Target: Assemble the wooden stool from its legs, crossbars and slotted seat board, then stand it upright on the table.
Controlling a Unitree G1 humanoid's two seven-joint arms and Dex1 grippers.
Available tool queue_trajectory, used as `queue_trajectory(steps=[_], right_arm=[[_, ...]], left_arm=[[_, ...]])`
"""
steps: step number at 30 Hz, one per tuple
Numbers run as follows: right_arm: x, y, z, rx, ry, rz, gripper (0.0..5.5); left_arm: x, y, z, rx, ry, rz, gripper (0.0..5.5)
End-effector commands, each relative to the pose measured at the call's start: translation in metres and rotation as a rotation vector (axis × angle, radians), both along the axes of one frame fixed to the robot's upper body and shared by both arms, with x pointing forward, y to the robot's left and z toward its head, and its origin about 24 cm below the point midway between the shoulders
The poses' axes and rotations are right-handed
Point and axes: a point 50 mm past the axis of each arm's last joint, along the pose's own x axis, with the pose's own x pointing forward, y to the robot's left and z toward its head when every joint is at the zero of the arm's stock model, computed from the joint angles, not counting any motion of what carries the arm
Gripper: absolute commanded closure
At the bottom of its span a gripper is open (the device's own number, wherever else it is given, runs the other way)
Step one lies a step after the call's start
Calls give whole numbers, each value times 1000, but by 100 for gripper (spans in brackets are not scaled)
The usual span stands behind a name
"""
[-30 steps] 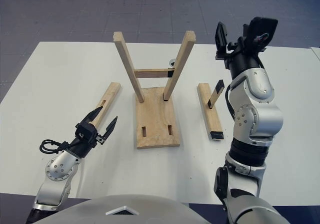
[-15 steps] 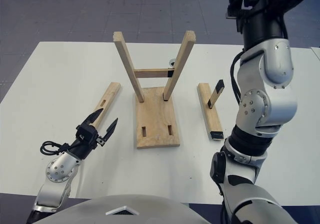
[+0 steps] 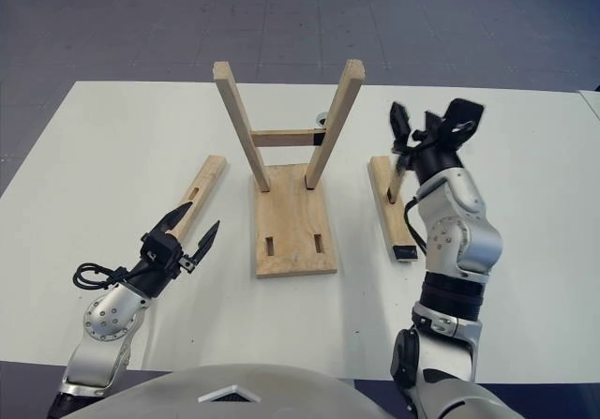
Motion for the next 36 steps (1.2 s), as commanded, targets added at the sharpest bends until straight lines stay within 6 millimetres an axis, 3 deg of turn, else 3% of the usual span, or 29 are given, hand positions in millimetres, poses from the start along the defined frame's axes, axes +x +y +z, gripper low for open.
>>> queue_trajectory(steps=[1, 3, 5, 8, 11, 14, 16, 22, 29, 36], right_arm=[[-1, 6, 53, -31, -160, 11, 185], [-5, 7, 87, -51, -269, 5, 185], [-11, 4, 107, -72, -321, -5, 185], [-24, -4, 108, -139, -293, -5, 185], [-38, -17, 68, -241, -118, 10, 185], [-68, -23, 20, -294, 77, 65, 185], [-84, -23, 3, -299, 150, 98, 185], [-105, -14, -32, -314, 309, 219, 185], [-104, -14, -58, -335, 389, 213, 185], [-97, -11, -69, -282, 409, 182, 303]], left_arm=[[1, 0, 0, 13, -4, -3, 254], [0, 0, 0, 13, -4, 1, 254], [-1, 0, -1, 14, -2, 6, 254], [-2, 2, -1, 14, -1, 14, 254], [-4, 1, -3, 12, 3, 21, 254], [-3, 2, -2, 14, -1, 26, 254], [-5, 3, -3, 15, 2, 32, 254], [-3, 2, -3, 16, 0, 29, 254], [-1, 2, -2, 16, -2, 26, 254], [0, 3, -2, 19, -4, 25, 254]])
